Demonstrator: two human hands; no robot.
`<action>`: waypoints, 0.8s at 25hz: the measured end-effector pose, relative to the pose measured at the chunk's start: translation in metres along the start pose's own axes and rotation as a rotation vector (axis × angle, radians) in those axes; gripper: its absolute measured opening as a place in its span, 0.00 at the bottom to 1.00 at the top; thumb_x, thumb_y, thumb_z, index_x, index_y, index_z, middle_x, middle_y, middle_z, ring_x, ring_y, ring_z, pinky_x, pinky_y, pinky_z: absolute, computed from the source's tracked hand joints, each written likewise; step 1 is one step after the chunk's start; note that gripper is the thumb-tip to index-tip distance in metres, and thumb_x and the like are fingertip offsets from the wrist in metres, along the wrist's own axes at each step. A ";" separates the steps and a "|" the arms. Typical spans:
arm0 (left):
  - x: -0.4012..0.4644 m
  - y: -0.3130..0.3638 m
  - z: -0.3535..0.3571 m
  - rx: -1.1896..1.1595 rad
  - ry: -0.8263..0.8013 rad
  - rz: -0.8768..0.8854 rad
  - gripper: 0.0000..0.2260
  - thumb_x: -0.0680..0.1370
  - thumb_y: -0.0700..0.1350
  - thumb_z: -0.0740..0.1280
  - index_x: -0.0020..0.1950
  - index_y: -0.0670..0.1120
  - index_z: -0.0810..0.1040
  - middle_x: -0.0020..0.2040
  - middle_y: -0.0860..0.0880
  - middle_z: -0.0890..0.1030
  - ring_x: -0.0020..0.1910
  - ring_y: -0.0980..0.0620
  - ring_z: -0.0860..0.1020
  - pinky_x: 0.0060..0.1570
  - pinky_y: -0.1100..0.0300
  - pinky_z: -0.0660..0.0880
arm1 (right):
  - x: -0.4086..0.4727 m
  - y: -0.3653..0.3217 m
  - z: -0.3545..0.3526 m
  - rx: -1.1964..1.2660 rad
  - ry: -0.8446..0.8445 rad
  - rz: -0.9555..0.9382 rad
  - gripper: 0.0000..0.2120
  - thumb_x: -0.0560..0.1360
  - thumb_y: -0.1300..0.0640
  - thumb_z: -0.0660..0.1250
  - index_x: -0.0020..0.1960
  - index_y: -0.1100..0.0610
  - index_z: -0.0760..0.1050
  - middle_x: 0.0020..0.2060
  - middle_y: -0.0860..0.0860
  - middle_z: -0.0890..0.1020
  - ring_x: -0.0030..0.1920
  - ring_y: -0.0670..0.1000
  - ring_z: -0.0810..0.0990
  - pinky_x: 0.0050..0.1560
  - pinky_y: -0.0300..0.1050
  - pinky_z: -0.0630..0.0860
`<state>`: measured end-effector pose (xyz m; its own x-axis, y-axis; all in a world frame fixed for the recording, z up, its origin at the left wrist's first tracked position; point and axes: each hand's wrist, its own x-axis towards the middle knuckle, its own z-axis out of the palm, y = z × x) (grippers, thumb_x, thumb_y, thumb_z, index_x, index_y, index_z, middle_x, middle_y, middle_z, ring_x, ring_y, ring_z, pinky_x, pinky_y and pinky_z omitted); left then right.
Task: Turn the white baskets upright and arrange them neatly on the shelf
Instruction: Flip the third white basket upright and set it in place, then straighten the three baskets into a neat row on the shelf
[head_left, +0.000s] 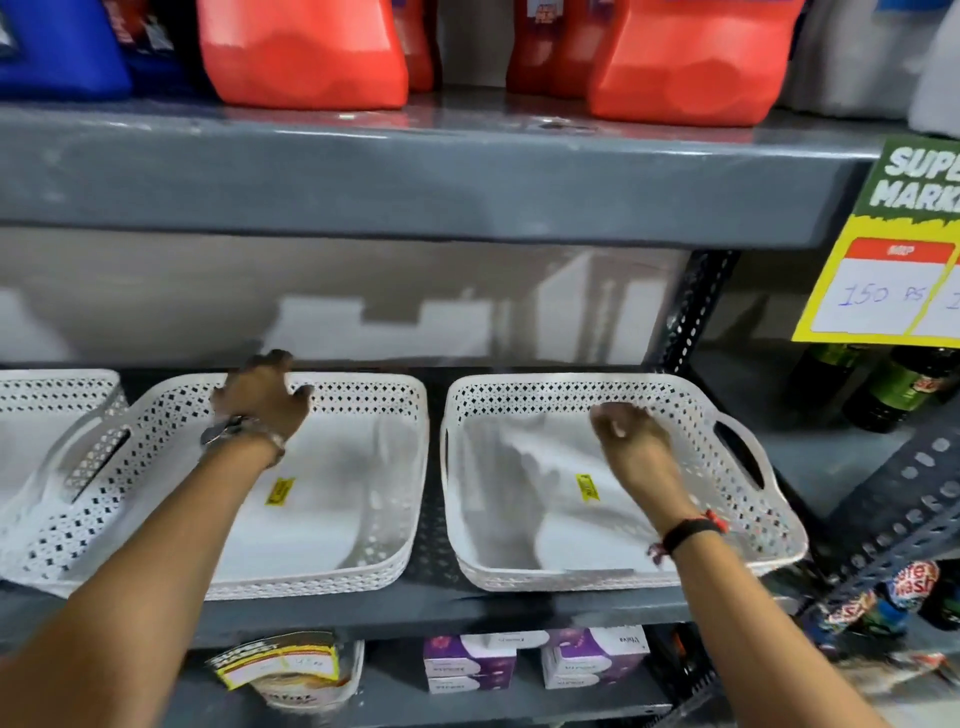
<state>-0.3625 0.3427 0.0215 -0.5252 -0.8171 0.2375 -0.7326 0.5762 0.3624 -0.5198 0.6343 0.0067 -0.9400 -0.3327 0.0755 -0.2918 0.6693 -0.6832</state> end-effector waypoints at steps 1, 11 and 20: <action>0.001 -0.027 -0.007 0.063 0.050 -0.071 0.24 0.72 0.46 0.69 0.65 0.40 0.72 0.66 0.35 0.72 0.65 0.34 0.69 0.64 0.43 0.65 | -0.008 -0.020 0.017 0.071 -0.124 -0.004 0.32 0.73 0.35 0.55 0.58 0.62 0.75 0.59 0.59 0.78 0.59 0.56 0.75 0.55 0.42 0.67; 0.013 -0.210 -0.045 -0.064 -0.426 -0.556 0.46 0.68 0.50 0.75 0.76 0.36 0.50 0.75 0.34 0.59 0.73 0.36 0.61 0.70 0.47 0.63 | -0.051 -0.094 0.123 0.215 -0.526 0.253 0.44 0.68 0.42 0.70 0.74 0.60 0.54 0.72 0.57 0.67 0.70 0.57 0.67 0.70 0.47 0.65; 0.013 -0.207 -0.022 0.037 -0.439 -0.313 0.16 0.75 0.40 0.64 0.61 0.36 0.74 0.61 0.37 0.78 0.59 0.40 0.77 0.49 0.58 0.73 | -0.052 -0.105 0.152 -0.110 -0.274 0.187 0.14 0.70 0.67 0.62 0.56 0.64 0.70 0.55 0.61 0.79 0.49 0.59 0.77 0.42 0.44 0.71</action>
<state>-0.2081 0.2128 -0.0304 -0.4055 -0.8706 -0.2785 -0.8935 0.3133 0.3217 -0.4137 0.4801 -0.0363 -0.9008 -0.3535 -0.2521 -0.1499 0.7981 -0.5836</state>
